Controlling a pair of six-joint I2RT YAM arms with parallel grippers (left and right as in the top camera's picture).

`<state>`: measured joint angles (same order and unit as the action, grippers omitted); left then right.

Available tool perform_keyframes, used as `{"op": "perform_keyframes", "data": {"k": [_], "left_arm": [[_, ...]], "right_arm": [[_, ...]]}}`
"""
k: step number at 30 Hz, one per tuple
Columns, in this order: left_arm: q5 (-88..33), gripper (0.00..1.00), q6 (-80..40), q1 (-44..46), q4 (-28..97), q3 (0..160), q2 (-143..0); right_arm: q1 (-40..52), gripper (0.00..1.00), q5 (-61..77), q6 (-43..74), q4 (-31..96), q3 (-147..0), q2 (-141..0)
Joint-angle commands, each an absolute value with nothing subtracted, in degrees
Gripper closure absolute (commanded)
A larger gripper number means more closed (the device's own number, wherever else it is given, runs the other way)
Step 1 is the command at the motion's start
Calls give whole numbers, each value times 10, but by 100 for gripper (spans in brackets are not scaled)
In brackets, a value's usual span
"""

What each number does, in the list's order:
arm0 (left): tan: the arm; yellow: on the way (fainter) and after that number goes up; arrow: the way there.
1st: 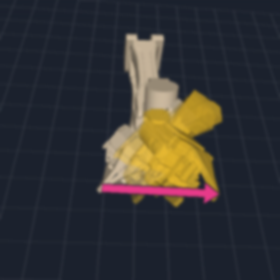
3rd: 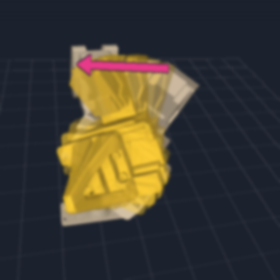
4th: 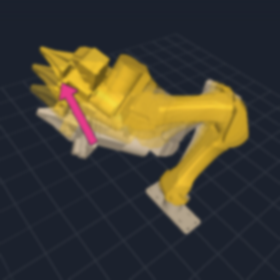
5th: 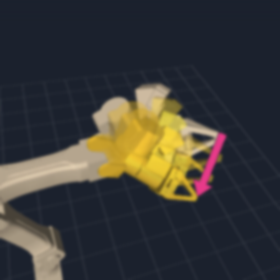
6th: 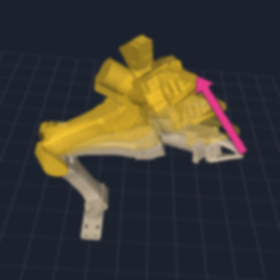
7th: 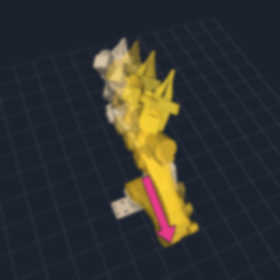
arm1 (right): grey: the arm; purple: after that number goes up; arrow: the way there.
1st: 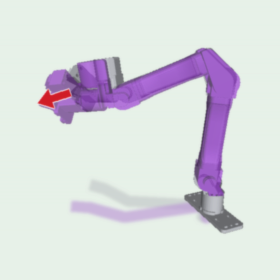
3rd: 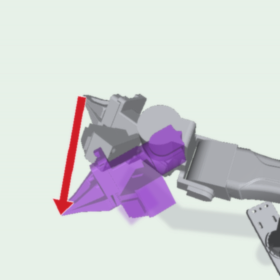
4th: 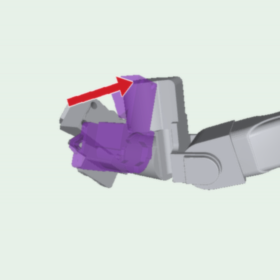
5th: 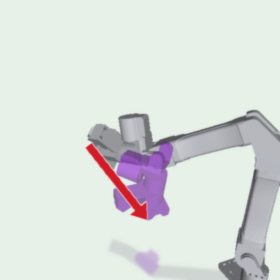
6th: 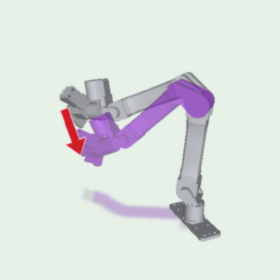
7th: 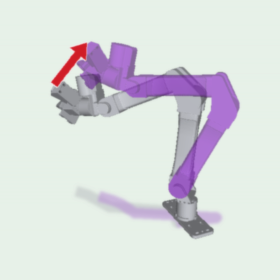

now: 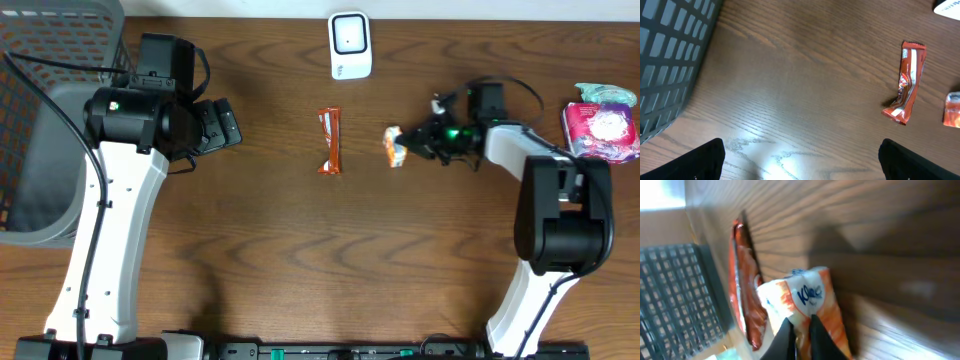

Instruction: Scan the item barcode

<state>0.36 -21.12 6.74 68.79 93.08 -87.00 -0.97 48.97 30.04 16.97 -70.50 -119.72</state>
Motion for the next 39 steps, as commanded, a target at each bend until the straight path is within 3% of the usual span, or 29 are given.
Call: {"op": "perform_keyframes", "data": {"k": [1, 3, 5, 12, 17, 23, 29, 36, 39], "left_arm": [[9, 2, -208, 65, 690, 931, -865], [9, 2, -208, 65, 689, 931, -865], [9, 2, -208, 65, 690, 931, -865], [9, 2, -208, 65, 689, 931, -865], [9, 2, -208, 65, 690, 931, -865], [9, 2, -208, 65, 690, 931, -865], [9, 2, -208, 65, 690, 931, -865], [9, 2, -208, 65, 690, 931, -865], [9, 2, -208, 65, 690, 931, -865]], "right_arm": [[-35, 78, 441, 291, 199, -696, -1178], [-41, 59, 429, 274, 223, -700, -1172], [-44, 47, 419, 263, 249, -708, -1162], [-26, 46, 328, 232, 329, -728, -1090], [2, 30, 256, 233, 342, -728, -1052], [27, 33, 137, 248, 339, -724, -1061], [27, 41, 131, 238, 317, -724, -1106], [23, 51, 259, 179, 249, -724, -1196], [11, 64, 309, 179, 235, -724, -1212]]}}
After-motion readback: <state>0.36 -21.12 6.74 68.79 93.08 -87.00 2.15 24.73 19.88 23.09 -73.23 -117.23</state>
